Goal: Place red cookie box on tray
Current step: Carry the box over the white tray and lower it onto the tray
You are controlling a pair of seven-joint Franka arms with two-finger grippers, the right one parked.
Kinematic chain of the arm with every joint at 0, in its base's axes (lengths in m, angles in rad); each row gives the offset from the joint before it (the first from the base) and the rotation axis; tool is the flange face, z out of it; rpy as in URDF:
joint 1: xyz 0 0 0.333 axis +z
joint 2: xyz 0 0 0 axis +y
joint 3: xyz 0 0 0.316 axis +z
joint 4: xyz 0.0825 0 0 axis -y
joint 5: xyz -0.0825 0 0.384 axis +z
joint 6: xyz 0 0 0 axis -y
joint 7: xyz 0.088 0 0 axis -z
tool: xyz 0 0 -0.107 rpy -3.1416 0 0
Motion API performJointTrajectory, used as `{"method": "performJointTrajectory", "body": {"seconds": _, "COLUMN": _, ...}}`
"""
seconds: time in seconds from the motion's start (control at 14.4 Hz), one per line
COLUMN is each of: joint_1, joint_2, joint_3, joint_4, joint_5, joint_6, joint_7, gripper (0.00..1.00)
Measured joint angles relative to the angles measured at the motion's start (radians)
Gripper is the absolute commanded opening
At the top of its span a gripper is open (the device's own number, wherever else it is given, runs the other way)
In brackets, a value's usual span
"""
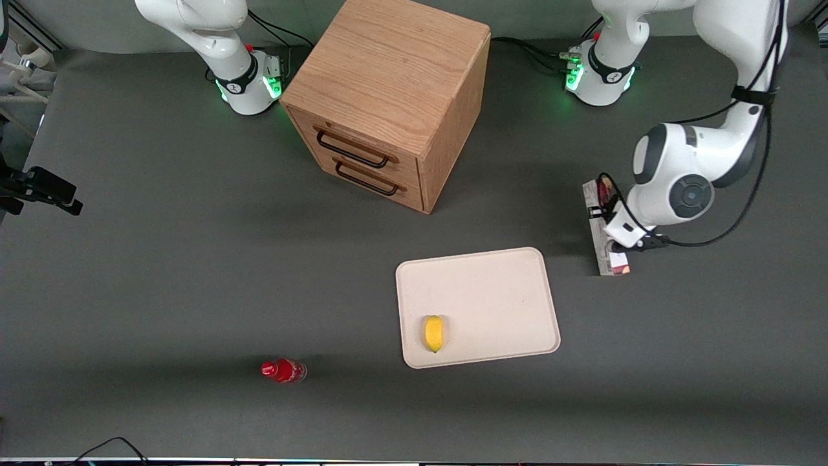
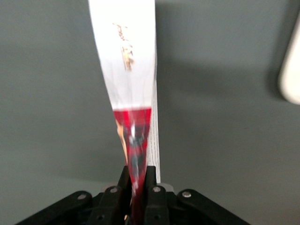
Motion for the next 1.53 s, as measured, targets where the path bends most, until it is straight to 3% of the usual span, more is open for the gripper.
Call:
{"method": "performJointTrajectory", "body": {"seconds": 0.35, "joint_1": 0.0, "joint_2": -0.012, "joint_3": 0.001, "joint_4": 0.347, "joint_5": 0.0, "joint_6": -0.255, "joint_7": -0.071, "gripper": 0.0}}
{"method": "performJointTrajectory", "body": {"seconds": 0.69, "joint_1": -0.002, "joint_2": -0.003, "joint_3": -0.059, "joint_4": 0.502, "joint_5": -0.006, "joint_6": -0.274, "joint_7": -0.155, "gripper": 0.0}}
{"method": "performJointTrajectory", "body": {"seconds": 1.04, "joint_1": -0.022, "joint_2": 0.136, "joint_3": -0.228, "joint_4": 0.53, "joint_5": 0.022, "joint_6": -0.101, "joint_7": -0.367, "gripper": 0.0}}
{"method": "performJointTrajectory", "body": {"seconds": 1.53, "joint_1": -0.082, "joint_2": 0.442, "joint_3": -0.244, "joint_4": 0.537, "joint_5": 0.209, "joint_6": 0.16, "joint_7": -0.456, "gripper": 0.0}}
